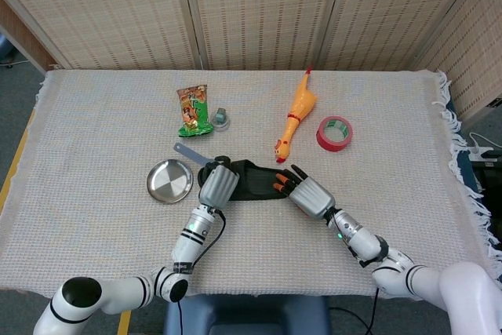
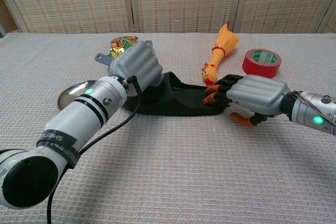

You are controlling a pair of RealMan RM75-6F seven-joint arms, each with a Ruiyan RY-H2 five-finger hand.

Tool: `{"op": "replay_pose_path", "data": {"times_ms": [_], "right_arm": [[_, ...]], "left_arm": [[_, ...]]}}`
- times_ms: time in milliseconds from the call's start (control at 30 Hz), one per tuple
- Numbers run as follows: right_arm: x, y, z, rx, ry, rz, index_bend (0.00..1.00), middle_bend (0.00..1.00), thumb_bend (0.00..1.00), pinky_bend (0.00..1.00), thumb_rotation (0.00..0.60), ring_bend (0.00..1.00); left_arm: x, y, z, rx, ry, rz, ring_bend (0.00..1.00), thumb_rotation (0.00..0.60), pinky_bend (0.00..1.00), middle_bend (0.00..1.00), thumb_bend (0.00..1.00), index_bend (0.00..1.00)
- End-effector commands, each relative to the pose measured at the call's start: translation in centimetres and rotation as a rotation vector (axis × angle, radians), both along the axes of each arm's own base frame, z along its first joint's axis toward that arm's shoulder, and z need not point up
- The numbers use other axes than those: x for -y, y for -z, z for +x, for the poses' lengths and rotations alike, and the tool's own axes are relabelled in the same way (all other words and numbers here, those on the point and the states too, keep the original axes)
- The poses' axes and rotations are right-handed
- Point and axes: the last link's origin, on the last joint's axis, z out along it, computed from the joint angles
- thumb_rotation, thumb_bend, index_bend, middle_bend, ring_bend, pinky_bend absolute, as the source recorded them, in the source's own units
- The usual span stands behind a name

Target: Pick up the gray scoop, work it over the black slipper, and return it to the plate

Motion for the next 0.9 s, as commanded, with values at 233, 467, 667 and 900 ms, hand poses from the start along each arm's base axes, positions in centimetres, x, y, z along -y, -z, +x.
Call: {"op": "replay_pose_path", "data": {"times_ms": [233, 467, 667, 900], "right_arm": [[-0.1, 0.1, 0.0, 0.0, 0.002, 0.003, 0.19, 0.07, 0.55, 0.01, 0.6, 0.0], [-0.2, 0.2, 0.1, 0.0, 0.0, 0.006, 0.19, 0.07, 0.55, 0.01, 0.6, 0.0], [-0.1, -0.2, 0.1, 0.008, 0.003, -0.003, 0.19, 0.07, 0.55, 0.01, 0.6, 0.0], [-0.1, -1.2, 0.2, 0.037, -0.006, -0.021, 0.15, 0.07, 0.55, 0.01, 0.6, 0.0]], "left_arm": [[2.2, 0.9, 1.1, 0.015, 0.049, -0.054, 0.76, 0.6, 1.0, 0.96, 0.57, 0.86], [3.0, 1.2, 1.9, 0.023, 0.077, -0.07, 0.76, 0.6, 1.0, 0.96, 0.57, 0.86], [1.4, 0.6, 0.5, -0.005, 0.033, -0.031, 0.76, 0.6, 1.0, 0.96, 0.57, 0.86], [0.4, -0.9, -1.3, 0.003, -0.012, 0.011, 0.76, 0.6, 1.0, 0.96, 0.57, 0.86]]}}
